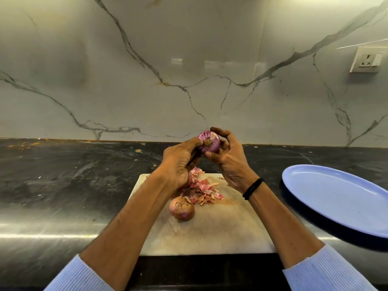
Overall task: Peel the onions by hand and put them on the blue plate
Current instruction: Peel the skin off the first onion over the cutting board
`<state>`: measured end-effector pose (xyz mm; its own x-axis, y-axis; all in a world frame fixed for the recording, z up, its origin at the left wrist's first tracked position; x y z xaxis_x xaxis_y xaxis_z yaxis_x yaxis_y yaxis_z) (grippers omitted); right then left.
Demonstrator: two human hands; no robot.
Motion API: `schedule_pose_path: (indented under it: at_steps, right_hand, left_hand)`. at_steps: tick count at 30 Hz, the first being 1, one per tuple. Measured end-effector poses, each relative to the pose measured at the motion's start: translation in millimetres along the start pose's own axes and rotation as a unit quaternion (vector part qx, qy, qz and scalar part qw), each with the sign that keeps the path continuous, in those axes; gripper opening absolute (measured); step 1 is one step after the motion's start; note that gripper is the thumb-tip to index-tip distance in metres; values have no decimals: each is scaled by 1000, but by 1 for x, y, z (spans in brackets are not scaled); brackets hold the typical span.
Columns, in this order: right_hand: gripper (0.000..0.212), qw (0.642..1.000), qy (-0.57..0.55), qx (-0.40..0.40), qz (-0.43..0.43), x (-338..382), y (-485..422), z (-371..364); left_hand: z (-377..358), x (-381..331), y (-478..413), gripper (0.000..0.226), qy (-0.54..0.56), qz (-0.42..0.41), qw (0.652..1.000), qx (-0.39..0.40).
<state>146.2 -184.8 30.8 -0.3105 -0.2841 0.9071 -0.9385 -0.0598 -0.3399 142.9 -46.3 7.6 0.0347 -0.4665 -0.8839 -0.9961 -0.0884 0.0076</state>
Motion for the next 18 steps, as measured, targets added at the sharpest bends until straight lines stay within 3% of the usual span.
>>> schedule_pose_path:
  at_steps: [6, 18]
  right_hand:
    - [68, 997, 73, -31, 21, 1, 3, -1]
    - [67, 999, 46, -18, 16, 2, 5, -3]
  left_hand:
    - [2, 5, -3, 18, 14, -2, 1000, -19]
    - [0, -1, 0, 22, -4, -44, 999, 2]
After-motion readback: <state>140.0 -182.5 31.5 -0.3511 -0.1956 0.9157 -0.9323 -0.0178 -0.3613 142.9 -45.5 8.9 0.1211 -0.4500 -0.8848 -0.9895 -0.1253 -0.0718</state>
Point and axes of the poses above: each hand's wrist, its own y-axis away from the middle knuckle, its own z-axis out of the back of the hand, x = y × z, the point moved 9 cm from there along -y, towards the middle knuckle, and after that the axes turned 7 degrees about -z, right-handed, at the moved point
